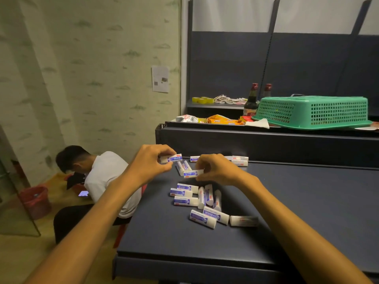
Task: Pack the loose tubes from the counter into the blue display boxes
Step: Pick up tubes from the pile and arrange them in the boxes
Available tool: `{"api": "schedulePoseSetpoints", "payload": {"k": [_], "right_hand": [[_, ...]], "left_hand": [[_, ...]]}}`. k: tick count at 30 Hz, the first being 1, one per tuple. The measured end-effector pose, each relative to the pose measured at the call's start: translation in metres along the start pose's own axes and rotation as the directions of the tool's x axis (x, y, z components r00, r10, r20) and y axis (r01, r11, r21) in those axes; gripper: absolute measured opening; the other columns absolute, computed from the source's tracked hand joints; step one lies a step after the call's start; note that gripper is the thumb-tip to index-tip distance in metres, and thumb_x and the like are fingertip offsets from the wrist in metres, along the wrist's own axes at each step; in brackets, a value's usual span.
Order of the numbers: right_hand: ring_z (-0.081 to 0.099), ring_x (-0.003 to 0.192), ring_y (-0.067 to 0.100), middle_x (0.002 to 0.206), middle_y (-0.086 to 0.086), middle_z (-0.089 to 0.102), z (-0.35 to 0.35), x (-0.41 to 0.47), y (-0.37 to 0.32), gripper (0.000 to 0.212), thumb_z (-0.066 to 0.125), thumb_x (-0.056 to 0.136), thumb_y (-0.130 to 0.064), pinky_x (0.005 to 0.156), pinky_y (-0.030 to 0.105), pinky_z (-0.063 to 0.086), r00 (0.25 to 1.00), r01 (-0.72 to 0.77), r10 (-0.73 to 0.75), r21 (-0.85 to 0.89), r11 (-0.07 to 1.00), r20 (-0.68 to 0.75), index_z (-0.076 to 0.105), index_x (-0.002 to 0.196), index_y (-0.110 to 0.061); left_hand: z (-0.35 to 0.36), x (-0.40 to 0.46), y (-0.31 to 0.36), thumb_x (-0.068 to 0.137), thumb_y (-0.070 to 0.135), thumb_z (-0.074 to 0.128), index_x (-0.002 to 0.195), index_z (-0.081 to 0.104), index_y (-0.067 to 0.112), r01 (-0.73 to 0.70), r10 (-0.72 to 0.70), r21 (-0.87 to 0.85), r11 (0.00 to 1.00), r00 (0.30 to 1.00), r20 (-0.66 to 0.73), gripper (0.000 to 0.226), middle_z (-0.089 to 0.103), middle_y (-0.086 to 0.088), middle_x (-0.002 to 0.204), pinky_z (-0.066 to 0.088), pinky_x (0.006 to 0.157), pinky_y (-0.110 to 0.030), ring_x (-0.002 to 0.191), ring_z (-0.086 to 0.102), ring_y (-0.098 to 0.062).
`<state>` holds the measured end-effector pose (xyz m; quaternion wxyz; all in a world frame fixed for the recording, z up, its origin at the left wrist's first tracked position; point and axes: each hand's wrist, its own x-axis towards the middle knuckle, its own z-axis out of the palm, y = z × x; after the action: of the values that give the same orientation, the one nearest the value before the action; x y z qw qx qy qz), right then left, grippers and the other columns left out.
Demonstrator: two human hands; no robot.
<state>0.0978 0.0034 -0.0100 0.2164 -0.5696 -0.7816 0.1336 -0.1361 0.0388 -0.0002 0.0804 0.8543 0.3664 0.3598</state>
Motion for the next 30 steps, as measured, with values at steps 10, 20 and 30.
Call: {"api": "schedulePoseSetpoints", "payload": {"k": [10,20,30], "right_hand": [[0.064,0.072,0.003,0.084,-0.006,0.069,-0.014,-0.012,0.015,0.02,0.078,0.08,-0.017,0.065,0.017,0.05,0.984,-0.017,0.064,0.267,0.964,-0.167,0.071,0.099,-0.018],[0.069,0.093,0.015,0.099,0.004,0.071,-0.024,-0.044,0.024,0.017,0.071,0.085,-0.006,0.077,0.022,0.053,0.911,-0.004,0.265,0.637,0.771,-0.315,0.07,0.101,-0.012],[0.067,0.093,0.017,0.101,0.005,0.07,-0.073,-0.141,0.056,0.021,0.069,0.088,-0.013,0.08,0.029,0.054,0.836,-0.018,0.377,0.666,0.746,-0.4,0.065,0.108,-0.011]], "left_hand": [[0.01,0.01,0.001,0.079,0.015,0.076,0.105,0.071,0.017,-0.055,0.056,-0.041,0.998,0.998,0.029,0.027,0.071,0.002,0.101,0.049,0.072,-0.012,0.086,0.064,-0.008],[0.035,0.018,0.017,0.08,0.014,0.076,0.108,0.071,0.018,-0.121,0.125,-0.093,0.988,0.991,0.047,0.029,0.071,0.002,0.103,0.055,0.08,-0.022,0.089,0.064,-0.009],[0.08,0.037,0.109,0.077,0.014,0.074,0.102,0.073,0.019,-0.264,0.272,-0.202,0.943,0.962,0.012,0.025,0.072,0.007,0.096,0.052,0.073,-0.014,0.083,0.065,-0.003]]}}
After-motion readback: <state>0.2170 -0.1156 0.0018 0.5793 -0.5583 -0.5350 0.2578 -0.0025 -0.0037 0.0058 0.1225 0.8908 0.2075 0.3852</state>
